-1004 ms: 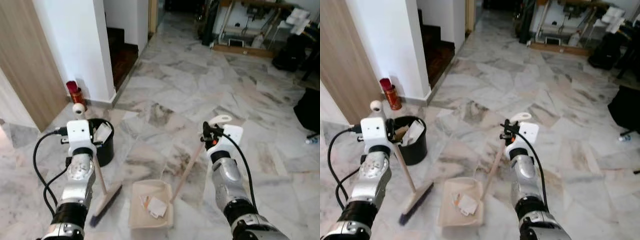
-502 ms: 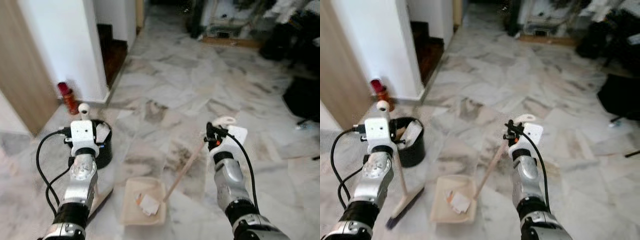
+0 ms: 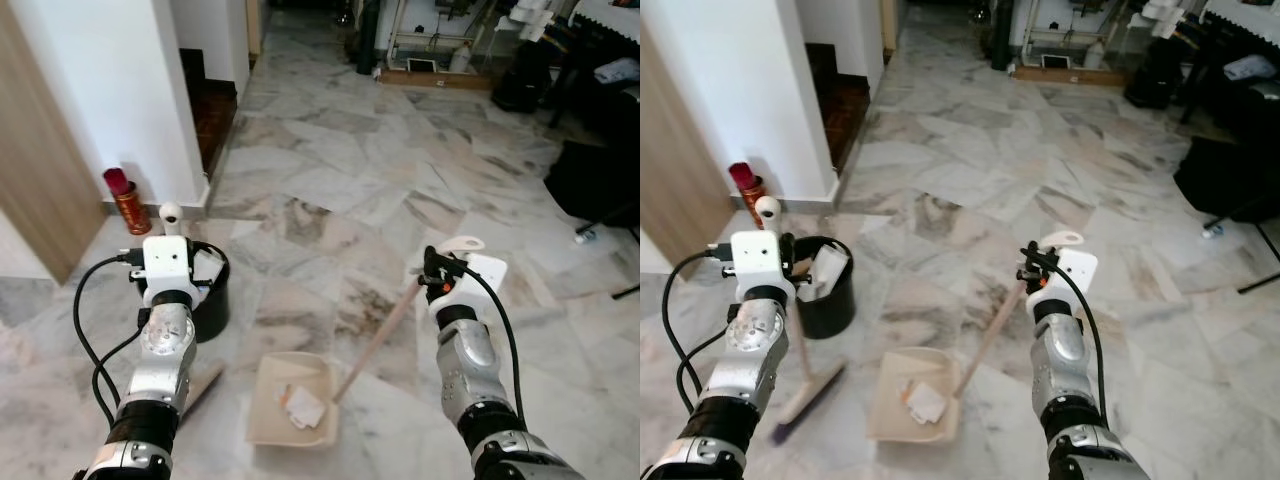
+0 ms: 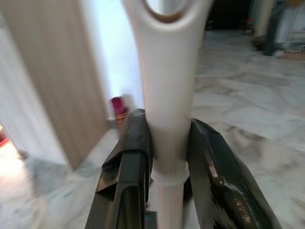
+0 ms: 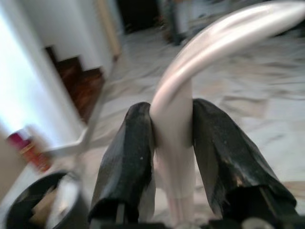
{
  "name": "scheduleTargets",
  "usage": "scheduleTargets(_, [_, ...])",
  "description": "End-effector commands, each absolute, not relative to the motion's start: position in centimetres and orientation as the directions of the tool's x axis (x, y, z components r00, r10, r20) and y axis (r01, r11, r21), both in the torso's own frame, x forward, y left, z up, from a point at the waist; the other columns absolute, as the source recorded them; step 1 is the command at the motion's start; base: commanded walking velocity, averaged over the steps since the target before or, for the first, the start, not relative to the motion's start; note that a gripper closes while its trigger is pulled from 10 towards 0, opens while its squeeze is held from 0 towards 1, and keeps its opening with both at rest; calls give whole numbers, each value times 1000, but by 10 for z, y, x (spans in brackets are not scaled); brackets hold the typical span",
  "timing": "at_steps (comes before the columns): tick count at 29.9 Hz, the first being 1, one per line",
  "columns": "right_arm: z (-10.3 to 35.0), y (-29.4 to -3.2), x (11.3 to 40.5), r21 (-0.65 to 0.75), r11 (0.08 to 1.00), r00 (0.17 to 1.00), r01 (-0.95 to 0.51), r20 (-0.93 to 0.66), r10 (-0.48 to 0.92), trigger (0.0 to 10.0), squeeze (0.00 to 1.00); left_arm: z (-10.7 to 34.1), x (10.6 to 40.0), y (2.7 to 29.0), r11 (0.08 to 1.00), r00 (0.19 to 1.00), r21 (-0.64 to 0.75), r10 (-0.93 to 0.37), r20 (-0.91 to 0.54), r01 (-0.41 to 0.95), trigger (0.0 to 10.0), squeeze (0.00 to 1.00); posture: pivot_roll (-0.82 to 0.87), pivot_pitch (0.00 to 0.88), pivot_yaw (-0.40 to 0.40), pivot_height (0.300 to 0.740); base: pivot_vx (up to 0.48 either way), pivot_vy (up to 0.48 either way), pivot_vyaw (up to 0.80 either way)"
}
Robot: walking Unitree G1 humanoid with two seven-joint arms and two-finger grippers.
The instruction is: Sweep floor
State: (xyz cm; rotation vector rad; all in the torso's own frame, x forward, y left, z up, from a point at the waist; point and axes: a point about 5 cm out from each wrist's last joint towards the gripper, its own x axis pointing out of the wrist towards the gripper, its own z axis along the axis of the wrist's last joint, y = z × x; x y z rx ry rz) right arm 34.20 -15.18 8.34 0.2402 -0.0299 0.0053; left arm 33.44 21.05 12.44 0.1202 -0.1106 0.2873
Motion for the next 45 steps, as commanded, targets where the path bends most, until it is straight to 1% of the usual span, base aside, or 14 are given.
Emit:
scheduleTargets(1, [97, -159, 347, 241, 970, 995, -2, 93, -21, 10000, 0, 134, 338, 205, 954, 952, 110, 261, 163, -280, 10000, 0, 159, 0, -49, 740, 0, 480, 0])
scheduleTargets(24, [97, -158, 347, 233, 972, 996, -6, 88, -15, 10000, 0, 133, 336, 205, 952, 950, 110, 267, 161, -286, 10000, 0, 159, 0, -53, 740, 0, 467, 0])
scheduleTargets(37, [98, -158, 348, 232, 973, 995, -13, 95, -9, 10000, 0, 134, 336, 203, 953, 950, 117, 257, 176, -280, 10000, 0, 160, 0, -55, 740, 0, 19, 0])
scheduleTargets(45, [99, -155, 348, 202, 979, 995, -27, 99, 7, 10000, 0, 135, 338, 199, 959, 957, 122, 231, 177, -255, 10000, 0, 156, 0, -47, 740, 0, 0, 99])
